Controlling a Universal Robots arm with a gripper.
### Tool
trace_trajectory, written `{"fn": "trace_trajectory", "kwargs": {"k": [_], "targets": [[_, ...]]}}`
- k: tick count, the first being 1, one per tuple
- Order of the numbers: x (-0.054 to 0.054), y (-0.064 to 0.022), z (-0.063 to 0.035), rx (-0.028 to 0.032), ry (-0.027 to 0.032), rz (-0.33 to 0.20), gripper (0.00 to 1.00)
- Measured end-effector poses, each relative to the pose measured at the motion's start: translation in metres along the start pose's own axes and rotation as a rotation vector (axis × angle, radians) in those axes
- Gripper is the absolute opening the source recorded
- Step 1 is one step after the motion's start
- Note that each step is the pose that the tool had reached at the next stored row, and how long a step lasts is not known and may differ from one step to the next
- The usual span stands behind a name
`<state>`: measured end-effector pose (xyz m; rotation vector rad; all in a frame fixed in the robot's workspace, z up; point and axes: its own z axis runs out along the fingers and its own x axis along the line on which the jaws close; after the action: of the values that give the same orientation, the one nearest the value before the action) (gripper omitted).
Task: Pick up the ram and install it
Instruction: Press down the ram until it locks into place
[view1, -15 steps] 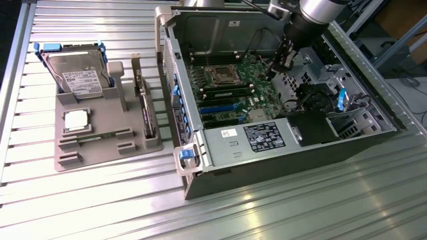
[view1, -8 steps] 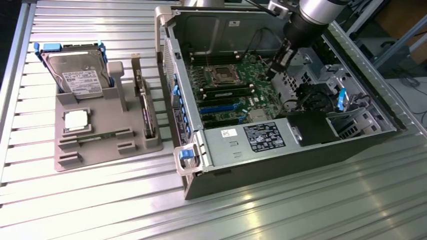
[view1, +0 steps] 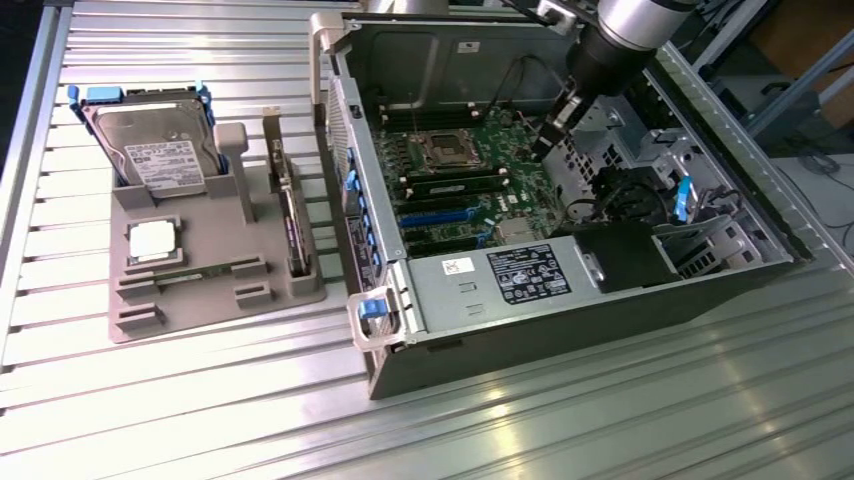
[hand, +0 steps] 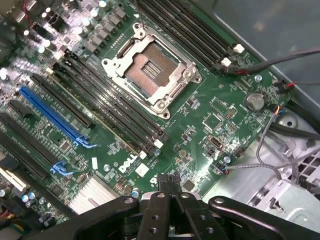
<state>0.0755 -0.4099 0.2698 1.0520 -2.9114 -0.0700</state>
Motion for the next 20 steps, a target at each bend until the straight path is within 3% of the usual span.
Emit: {"fn": "trace_trajectory", "kwargs": {"k": [3, 7, 15, 20], "targets": [[0.0000, -0.0001, 0.0007, 0.0022, -0.0011, 0.086, 0.10], [0.0000, 0.0000, 0.0009, 0.0000, -0.0056, 0.167, 0.10], [0.0000, 0.0000, 0.0010, -0.0095, -0.0238, 0.496, 0.10], [0.0000, -0.0001, 0.0013, -0.0126, -0.0300, 0.611, 0.10]]}}
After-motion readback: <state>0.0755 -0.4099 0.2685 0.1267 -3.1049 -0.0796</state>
